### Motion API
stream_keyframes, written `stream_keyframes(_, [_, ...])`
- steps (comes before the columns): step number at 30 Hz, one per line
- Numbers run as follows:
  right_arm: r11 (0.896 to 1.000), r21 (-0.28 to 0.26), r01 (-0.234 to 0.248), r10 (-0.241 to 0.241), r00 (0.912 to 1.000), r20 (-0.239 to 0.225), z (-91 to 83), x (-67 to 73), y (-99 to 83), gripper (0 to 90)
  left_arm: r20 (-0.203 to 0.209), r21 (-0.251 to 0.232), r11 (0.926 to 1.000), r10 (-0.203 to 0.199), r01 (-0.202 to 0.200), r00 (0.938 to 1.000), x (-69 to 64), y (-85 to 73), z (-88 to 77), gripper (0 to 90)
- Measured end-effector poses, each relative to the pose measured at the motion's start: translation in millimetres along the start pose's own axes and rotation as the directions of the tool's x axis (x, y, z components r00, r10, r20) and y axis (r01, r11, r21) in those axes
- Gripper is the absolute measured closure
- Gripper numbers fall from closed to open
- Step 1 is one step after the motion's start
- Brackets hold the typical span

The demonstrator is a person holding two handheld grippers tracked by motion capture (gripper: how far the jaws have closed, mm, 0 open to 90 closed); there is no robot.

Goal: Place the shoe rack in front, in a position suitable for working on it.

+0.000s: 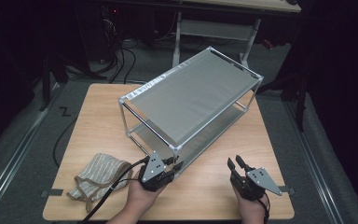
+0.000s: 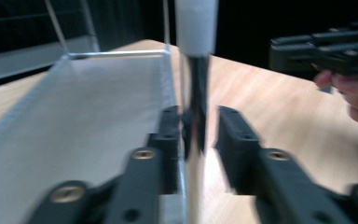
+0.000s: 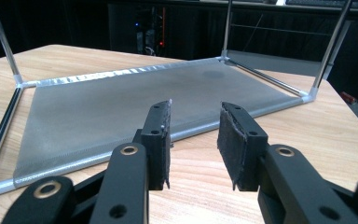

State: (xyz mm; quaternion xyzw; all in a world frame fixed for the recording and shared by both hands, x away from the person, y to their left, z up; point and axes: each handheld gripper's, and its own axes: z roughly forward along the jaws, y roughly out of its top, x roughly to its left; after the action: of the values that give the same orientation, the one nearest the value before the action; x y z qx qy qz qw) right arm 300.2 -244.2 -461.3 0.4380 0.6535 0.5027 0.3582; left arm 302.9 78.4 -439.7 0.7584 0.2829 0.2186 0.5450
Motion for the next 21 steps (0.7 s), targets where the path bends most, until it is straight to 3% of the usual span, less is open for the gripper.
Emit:
stream_keyframes(3, [1.000, 0.005, -0.007, 0.007, 1.0000, 0.003, 0.0, -1.2, -0.4, 64.2, -0.013, 0.012, 0.9999, -0.004, 0.004, 0.9999, 8.9, -8.9, -19.6, 55.2])
stream_keyframes(6, [1.000, 0.003, -0.006, 0.006, 1.0000, 0.002, 0.2, -0.9, -0.6, 64.1, -0.060, 0.026, 0.9996, -0.008, 0.010, 0.9982, 24.9, -21.1, -48.3, 51.5])
stream_keyframes(9, [1.000, 0.014, 0.004, -0.004, 1.0000, 0.001, -1.2, 0.3, -2.5, 63.9, -0.101, 0.050, 0.9976, -0.042, 0.047, 0.9940, 43.7, -33.4, -76.9, 46.7])
stream_keyframes(12, [1.000, 0.021, 0.001, -0.001, 1.0000, 0.004, -4.5, -0.2, -4.7, 63.5, -0.166, 0.063, 0.9971, -0.032, 0.043, 0.9855, 58.2, -44.0, -102.8, 45.2])
stream_keyframes(14, [1.000, 0.023, 0.004, -0.004, 0.9999, 0.013, -7.3, -0.9, -5.5, 63.1, -0.213, 0.089, 0.9951, -0.024, 0.044, 0.9767, 70.1, -51.2, -120.0, 44.3])
stream_keyframes(18, [1.000, 0.023, 0.000, 0.000, 0.9998, 0.021, -11.0, -3.1, -7.4, 62.6, -0.281, 0.172, 0.9831, -0.013, 0.063, 0.9595, 86.4, -67.8, -138.0, 39.0])
stream_keyframes(21, [1.000, 0.028, -0.002, 0.001, 0.9998, 0.022, -12.1, -3.2, -8.1, 62.4, -0.295, 0.193, 0.9734, -0.063, 0.124, 0.9535, 93.7, -82.4, -145.0, 36.6])
